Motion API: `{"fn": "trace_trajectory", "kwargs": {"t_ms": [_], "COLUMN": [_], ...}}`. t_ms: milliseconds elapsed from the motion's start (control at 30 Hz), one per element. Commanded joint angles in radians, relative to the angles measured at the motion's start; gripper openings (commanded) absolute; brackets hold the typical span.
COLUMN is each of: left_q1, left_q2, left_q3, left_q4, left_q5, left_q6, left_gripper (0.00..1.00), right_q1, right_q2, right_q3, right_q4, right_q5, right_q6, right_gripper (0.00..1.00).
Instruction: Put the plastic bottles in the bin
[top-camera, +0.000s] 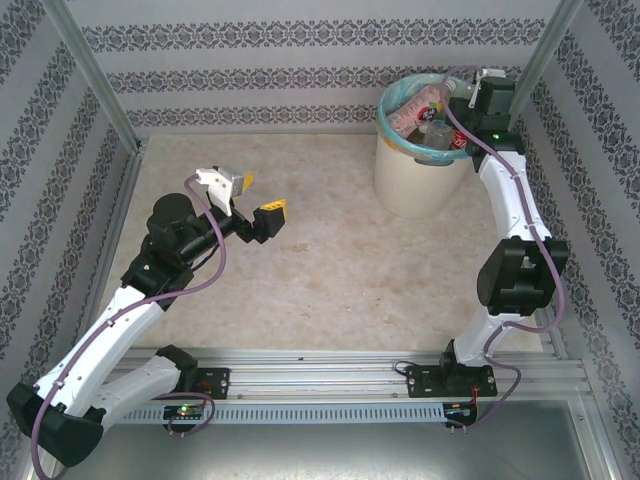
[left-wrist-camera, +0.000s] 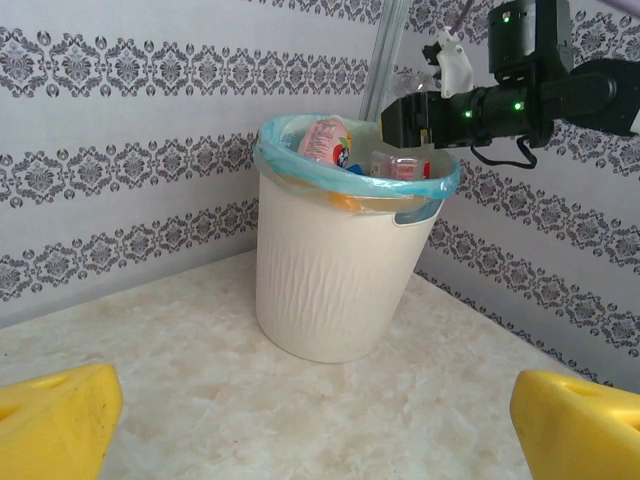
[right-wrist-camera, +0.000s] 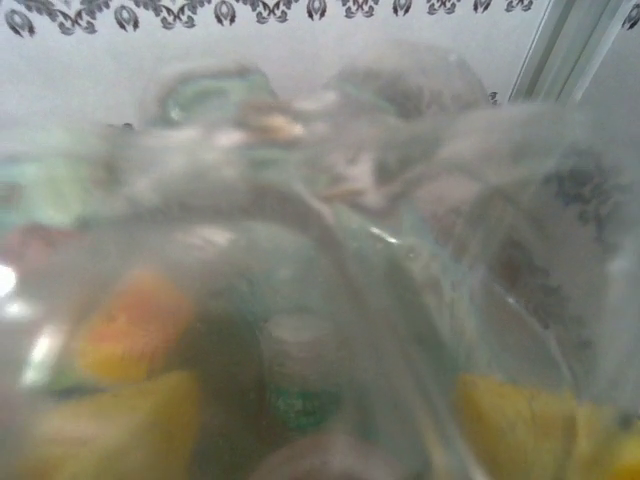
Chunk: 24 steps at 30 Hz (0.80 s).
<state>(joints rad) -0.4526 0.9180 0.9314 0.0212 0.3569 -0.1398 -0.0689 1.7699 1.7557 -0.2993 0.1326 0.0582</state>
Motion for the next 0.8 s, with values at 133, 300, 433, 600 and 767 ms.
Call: {"fn": "trace_trajectory", "kwargs": {"t_ms": [133,300,433,600,767], "left_q1": [-0.014,-0.013,-0.012,-0.013,-0.014], "left_q2": [0.014,0.01,0.002,-0.006,-0.003], "left_q3": [0.006,-0.001,-0.009,-0.014,-0.023], "left_q4": [0.006,0.016,0.014,0.005,0.016], "left_q5": [0.002,0.004,-0.001,-0.013,-0.027], "left_q6": [-0.009,-0.013,-0.014,-0.002,0.0], "left_gripper": [1.0,1.0,1.0,1.0,1.0], "right_q1": [0.065,0.07,0.073,0.107,0.134], "right_q2": [-0.064,-0.009,0.062,0.145,0.202], "right_q3": [0.208,0.307,0.375,0.461,0.493], "right_q4": [-0.075,-0.096,-0.13,-0.137,-0.158], "right_q5": [0.013,0.054,0.071,0.158,0.235], "right_q6": [-0.024,-0.057,-0.045,-0.08,-0.093], "right_gripper": [0.82,0.73,0.59,0.49,0.48]}}
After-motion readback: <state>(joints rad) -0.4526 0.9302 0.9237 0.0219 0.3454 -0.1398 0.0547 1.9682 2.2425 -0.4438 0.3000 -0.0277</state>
